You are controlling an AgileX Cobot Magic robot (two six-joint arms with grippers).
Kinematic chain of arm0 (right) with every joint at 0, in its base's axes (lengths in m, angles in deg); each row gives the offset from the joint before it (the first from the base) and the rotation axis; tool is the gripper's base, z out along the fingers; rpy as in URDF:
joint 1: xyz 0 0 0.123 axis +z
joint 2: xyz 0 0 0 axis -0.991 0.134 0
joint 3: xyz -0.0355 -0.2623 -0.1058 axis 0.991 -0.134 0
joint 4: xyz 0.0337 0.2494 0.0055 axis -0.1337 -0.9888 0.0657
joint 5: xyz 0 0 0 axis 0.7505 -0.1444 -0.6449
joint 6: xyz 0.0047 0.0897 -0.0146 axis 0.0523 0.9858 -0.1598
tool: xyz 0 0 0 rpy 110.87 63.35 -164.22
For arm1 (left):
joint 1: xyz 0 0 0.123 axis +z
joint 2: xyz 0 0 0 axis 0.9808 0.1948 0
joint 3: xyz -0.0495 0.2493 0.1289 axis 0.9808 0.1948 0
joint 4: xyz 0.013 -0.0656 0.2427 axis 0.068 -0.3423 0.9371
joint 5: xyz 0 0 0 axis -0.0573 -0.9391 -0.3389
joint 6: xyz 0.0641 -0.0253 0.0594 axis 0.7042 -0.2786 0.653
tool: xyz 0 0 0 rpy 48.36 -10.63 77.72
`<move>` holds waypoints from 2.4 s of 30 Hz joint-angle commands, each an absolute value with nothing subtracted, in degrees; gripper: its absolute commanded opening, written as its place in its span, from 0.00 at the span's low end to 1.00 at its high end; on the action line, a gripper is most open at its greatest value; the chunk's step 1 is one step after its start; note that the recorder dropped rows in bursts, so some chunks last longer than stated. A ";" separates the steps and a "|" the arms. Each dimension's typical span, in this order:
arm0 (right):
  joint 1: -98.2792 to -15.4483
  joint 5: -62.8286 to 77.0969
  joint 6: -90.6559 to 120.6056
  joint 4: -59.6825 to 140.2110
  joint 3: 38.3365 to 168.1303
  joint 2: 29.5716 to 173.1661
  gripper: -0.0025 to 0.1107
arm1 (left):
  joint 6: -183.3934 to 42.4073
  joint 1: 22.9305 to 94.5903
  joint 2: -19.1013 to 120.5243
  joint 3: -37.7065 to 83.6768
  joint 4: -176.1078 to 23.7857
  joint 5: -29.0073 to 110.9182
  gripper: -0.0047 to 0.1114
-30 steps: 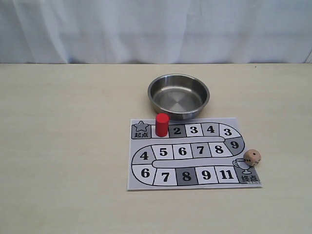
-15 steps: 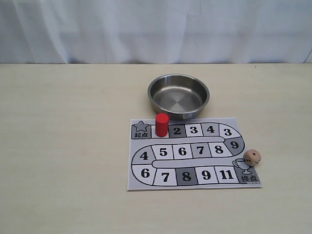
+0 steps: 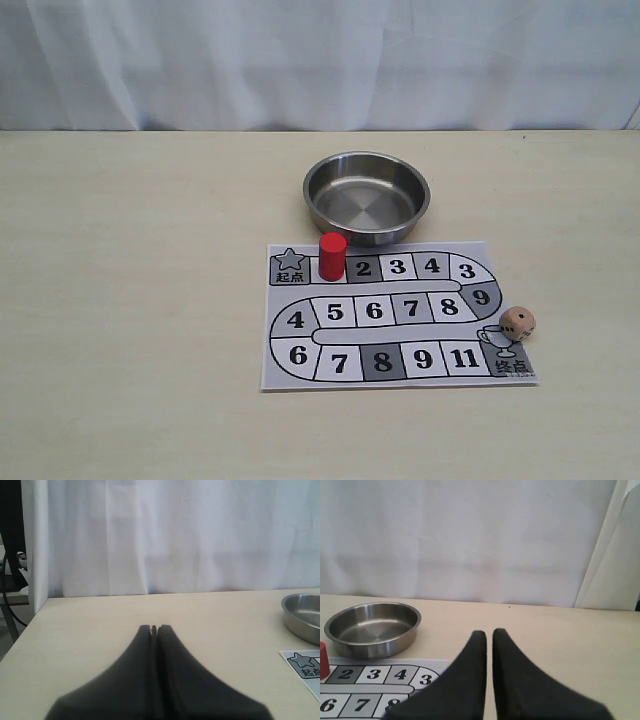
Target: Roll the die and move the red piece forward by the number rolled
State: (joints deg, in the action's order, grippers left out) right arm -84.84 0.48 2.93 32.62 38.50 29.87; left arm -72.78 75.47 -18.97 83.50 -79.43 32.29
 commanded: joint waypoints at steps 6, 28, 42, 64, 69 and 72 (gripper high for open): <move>-84.69 -4.19 2.90 33.16 38.34 29.57 0.06 | -73.34 75.37 -19.10 83.68 -79.29 32.77 0.04; -84.69 -5.38 13.59 41.86 38.34 29.57 0.06 | -73.34 75.37 -19.10 83.68 -79.29 32.77 0.04; -84.69 -5.15 13.58 41.86 38.34 29.57 0.06 | -73.34 75.37 -19.10 83.68 -79.29 32.77 0.04; -84.69 -5.15 13.58 41.86 38.34 29.57 0.06 | -73.34 75.37 -19.10 83.68 -79.29 32.77 0.04; -84.69 -5.15 13.58 41.86 38.34 29.57 0.06 | -73.34 75.37 -19.10 83.68 -79.29 32.77 0.04; -84.69 -5.15 13.58 41.86 38.34 29.57 0.06 | -73.34 75.37 -19.10 83.68 -79.29 32.77 0.04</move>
State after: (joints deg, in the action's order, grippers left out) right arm -84.84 -5.34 13.37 41.38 38.50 29.87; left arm -72.78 75.47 -18.97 83.50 -79.43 32.29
